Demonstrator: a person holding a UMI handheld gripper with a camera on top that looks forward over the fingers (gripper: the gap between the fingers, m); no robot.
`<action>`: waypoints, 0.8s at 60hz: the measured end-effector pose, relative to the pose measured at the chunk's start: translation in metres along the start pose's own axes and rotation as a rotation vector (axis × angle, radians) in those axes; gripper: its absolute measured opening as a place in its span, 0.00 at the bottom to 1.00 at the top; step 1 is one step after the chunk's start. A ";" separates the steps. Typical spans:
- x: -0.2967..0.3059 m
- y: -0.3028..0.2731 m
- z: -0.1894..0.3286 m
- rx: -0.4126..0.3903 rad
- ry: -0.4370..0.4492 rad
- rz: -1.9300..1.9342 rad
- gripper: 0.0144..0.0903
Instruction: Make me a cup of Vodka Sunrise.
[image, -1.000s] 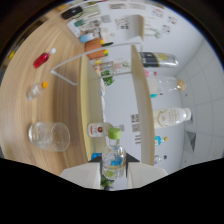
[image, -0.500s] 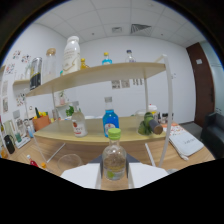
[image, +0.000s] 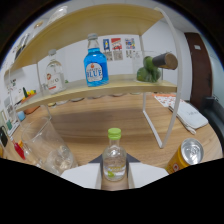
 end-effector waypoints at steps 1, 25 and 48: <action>0.001 0.001 0.000 -0.009 0.005 0.004 0.28; 0.007 0.020 -0.010 -0.067 0.064 -0.038 0.30; 0.002 -0.004 -0.084 -0.057 0.143 0.002 0.93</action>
